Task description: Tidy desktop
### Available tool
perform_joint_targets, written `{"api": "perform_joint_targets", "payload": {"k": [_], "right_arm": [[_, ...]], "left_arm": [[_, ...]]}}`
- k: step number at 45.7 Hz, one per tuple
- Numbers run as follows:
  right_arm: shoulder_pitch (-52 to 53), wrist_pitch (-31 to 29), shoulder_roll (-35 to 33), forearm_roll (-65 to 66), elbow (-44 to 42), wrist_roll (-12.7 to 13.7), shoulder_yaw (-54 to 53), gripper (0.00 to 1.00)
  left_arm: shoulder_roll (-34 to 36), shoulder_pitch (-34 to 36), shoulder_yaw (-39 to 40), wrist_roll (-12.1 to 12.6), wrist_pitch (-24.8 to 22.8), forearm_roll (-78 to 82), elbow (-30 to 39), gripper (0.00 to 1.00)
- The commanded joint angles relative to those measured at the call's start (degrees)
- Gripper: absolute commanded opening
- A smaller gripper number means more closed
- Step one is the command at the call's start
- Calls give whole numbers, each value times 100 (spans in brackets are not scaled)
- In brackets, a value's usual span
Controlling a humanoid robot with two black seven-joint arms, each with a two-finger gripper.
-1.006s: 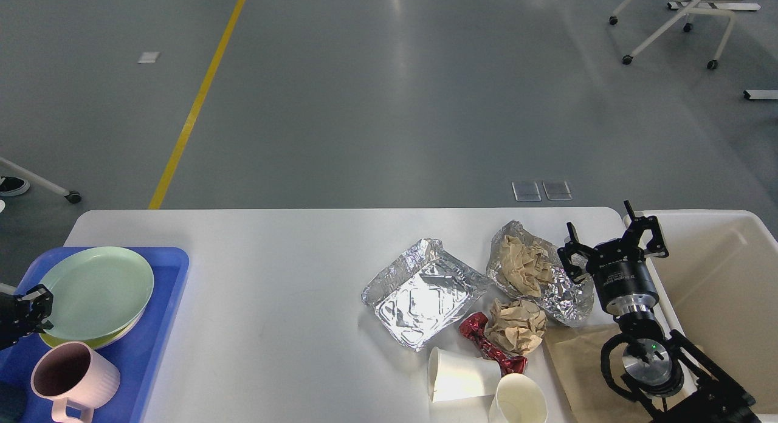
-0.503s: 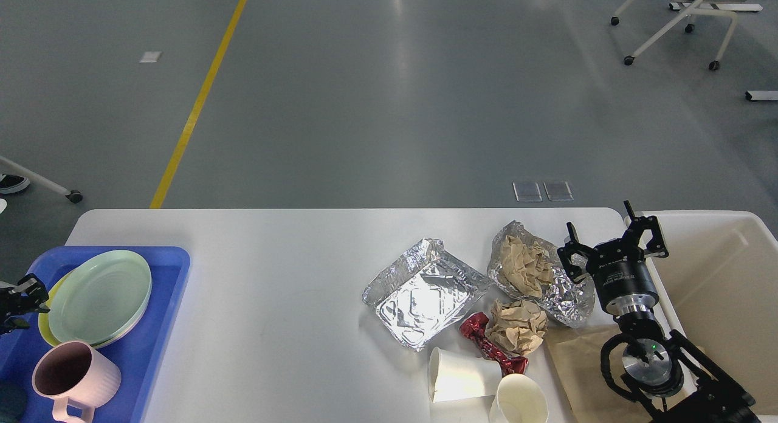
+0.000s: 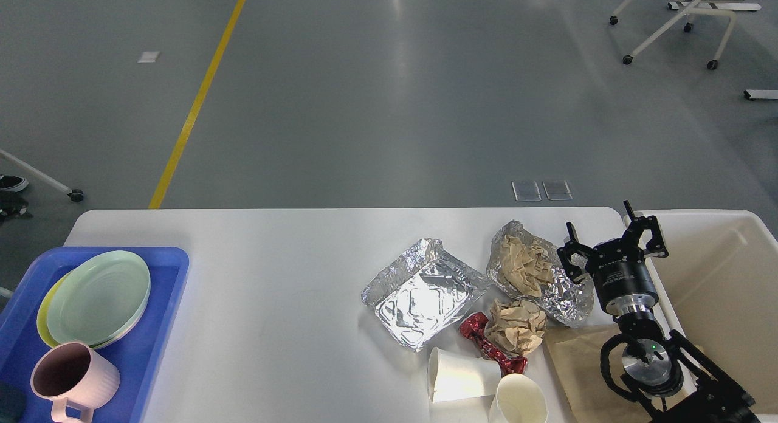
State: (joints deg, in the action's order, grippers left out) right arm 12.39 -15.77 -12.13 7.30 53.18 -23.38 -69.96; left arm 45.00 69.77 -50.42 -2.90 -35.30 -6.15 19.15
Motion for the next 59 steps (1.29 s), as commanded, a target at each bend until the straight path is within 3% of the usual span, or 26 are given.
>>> {"api": "perform_joint_targets", "payload": {"k": [1, 6, 13, 19, 25, 29, 33, 38, 40, 46, 59], "right_arm": [[0, 4, 0, 0, 0, 0, 0, 100], [0, 4, 0, 0, 0, 0, 0, 100], [0, 3, 0, 0, 0, 0, 0, 100], [0, 4, 0, 0, 0, 0, 0, 100], [0, -5, 0, 0, 0, 0, 0, 100], [0, 4, 0, 0, 0, 0, 0, 100], [0, 3, -8, 0, 0, 0, 0, 100], [0, -5, -8, 0, 0, 0, 0, 100], [0, 4, -8, 0, 8, 0, 0, 100], [0, 4, -8, 0, 0, 0, 0, 100], [0, -5, -8, 0, 0, 0, 0, 100]], "left_arm": [[27, 485, 409, -35, -118, 0, 1, 96], [18, 476, 1629, -79, -109, -35, 54, 96], [18, 152, 3940, -79, -74, -35, 54, 96], [-210, -419, 6006, -79, -126, -44, 89, 96], [-614, -1105, 7536, -88, -126, -44, 185, 96], [-878, -1544, 8371, -289, -109, -27, 326, 96], [-1185, -1984, 8943, -702, -57, -44, 458, 96], [-1721, -2380, 9506, -1563, 128, -9, 484, 96], [-1880, -2608, 9656, -1792, 225, -9, 502, 96], [-2135, -3126, 10095, -1837, 392, 0, 774, 96], [-2171, -4559, 10922, -1819, 1183, 79, 2567, 96]]}}
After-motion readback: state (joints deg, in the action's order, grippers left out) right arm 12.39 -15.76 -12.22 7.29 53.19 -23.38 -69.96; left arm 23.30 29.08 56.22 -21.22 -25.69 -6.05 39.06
